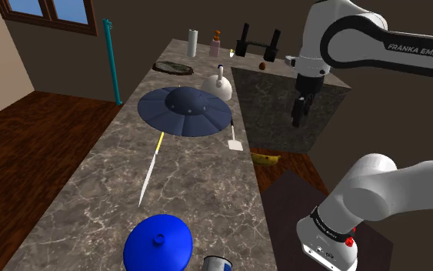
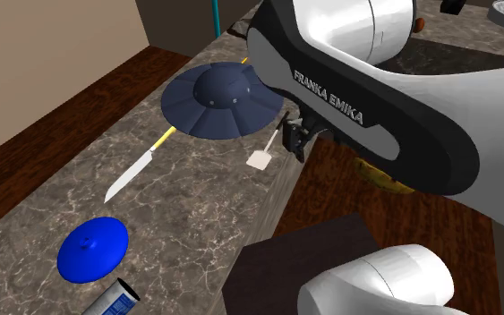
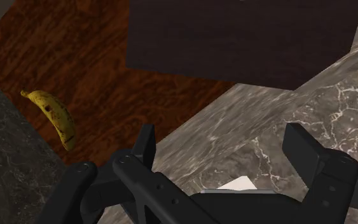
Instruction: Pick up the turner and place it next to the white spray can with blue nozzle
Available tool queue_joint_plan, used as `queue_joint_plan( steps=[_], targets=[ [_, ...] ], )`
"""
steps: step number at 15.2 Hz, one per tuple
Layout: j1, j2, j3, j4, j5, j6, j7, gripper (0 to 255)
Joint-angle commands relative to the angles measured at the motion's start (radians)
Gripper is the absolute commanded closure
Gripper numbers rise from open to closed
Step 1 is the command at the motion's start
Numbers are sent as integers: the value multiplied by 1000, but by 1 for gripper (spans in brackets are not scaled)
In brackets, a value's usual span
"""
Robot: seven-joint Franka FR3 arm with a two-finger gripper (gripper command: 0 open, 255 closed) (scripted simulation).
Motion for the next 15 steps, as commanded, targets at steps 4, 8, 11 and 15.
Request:
queue_joint_plan(
  steps=[4,8,11,15],
  targets=[
    [-23,56,32,-36,43,117,129,0],
    [-55,154,73,-61,88,280,293,0],
    [-80,241,100,-62,111,401,412,0],
    [-117,372,132,-43,124,557,568,0]
  ],
)
